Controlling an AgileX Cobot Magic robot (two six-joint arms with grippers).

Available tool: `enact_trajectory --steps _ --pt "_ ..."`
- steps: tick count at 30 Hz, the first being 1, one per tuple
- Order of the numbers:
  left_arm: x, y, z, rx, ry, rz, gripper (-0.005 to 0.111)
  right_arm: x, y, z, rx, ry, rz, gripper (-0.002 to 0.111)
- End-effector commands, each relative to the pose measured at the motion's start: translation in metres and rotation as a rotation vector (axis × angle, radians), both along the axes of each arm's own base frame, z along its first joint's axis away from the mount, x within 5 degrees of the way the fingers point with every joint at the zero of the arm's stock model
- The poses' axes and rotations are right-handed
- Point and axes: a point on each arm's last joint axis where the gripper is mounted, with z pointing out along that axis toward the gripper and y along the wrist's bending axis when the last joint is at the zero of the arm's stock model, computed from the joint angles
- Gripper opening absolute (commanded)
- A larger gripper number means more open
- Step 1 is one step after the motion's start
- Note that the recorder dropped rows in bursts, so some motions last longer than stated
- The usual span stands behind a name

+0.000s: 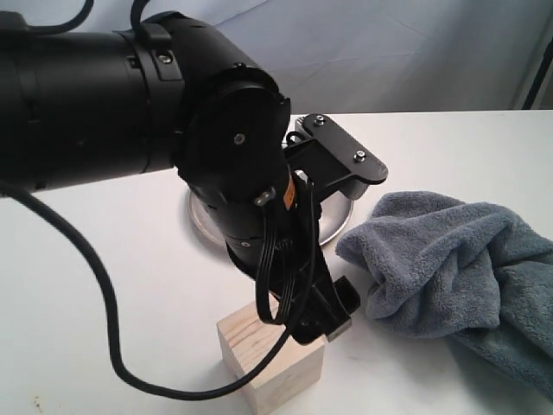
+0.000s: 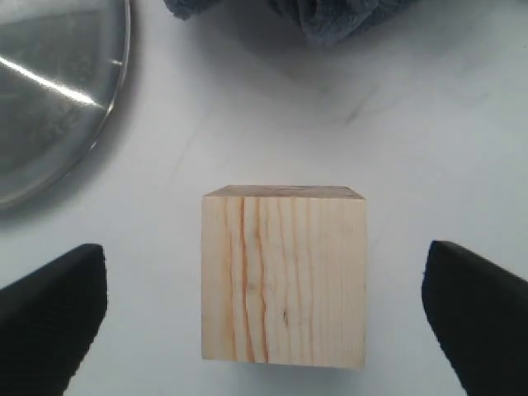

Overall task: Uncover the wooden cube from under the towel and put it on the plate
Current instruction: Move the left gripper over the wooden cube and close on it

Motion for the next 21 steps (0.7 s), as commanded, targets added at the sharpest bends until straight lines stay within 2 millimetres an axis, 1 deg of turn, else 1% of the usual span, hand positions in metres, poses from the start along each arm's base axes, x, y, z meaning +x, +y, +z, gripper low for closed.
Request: enact_trajectory --steps 1,8,11,16,21 --pt "0.001 -0.003 -0.006 0.004 -0.001 -0.022 0.098 0.0 0.0 -0.002 0.009 0.006 0.005 0.003" --pt "0.006 -0.011 -0.037 0.072 0.061 0.02 0.098 0.0 0.0 -0.002 0.009 0.006 0.005 0.003" --pt "0.007 -0.013 -0.048 0.095 0.076 0.021 0.098 0.0 0.0 -0.002 0.009 0.006 0.005 0.003" --pt "0.011 -0.012 -0.058 0.133 0.071 0.038 0.098 0.0 0.0 -0.002 0.009 0.006 0.005 0.003" --pt "0.024 0.002 -0.06 0.15 0.135 0.139 0.098 0.0 0.0 -0.002 0.009 0.006 0.005 0.003"
